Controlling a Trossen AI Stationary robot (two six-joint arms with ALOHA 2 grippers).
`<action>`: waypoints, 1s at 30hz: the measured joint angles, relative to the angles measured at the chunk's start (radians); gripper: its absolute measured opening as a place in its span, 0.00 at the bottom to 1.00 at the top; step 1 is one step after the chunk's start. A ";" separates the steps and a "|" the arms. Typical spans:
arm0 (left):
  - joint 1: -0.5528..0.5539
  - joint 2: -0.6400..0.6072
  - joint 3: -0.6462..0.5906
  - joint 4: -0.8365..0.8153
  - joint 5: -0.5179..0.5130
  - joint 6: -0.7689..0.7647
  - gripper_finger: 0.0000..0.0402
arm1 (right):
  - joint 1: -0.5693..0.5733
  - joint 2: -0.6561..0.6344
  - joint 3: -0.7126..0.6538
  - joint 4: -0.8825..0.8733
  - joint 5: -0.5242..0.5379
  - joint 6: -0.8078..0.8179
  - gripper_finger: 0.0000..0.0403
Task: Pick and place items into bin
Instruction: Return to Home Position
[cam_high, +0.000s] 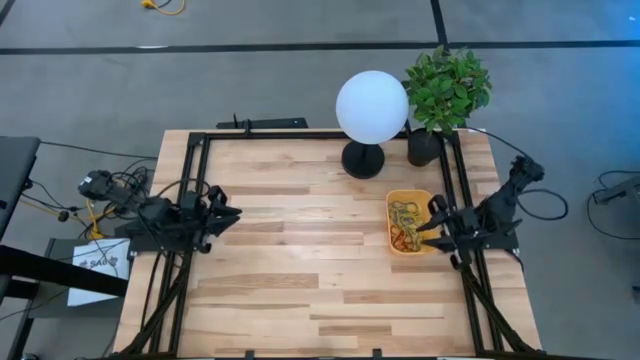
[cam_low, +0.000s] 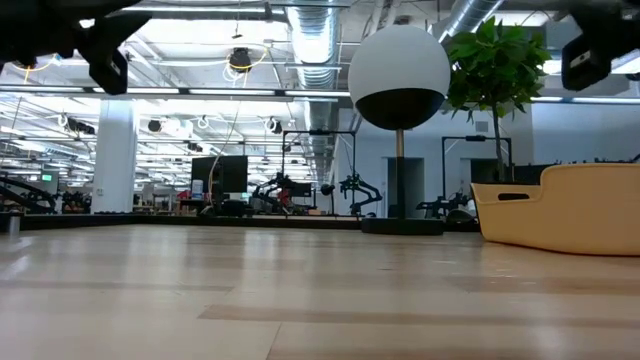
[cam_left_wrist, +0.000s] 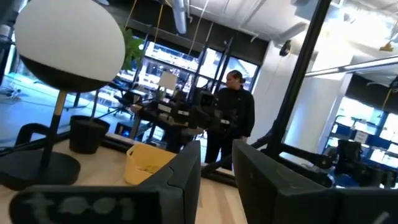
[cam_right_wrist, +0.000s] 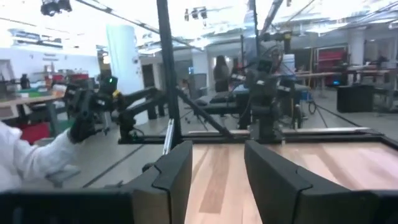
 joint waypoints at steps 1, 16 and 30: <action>0.003 0.000 0.000 -0.007 0.000 -0.005 0.20 | -0.015 0.000 -0.022 0.020 -0.019 0.000 0.35; 0.007 0.000 0.000 -0.204 -0.009 -0.057 0.20 | -0.198 0.012 -0.065 -0.047 -0.038 0.032 0.34; 0.007 0.006 0.000 -0.410 -0.003 -0.106 0.20 | -0.216 0.012 -0.066 -0.046 -0.037 0.044 0.34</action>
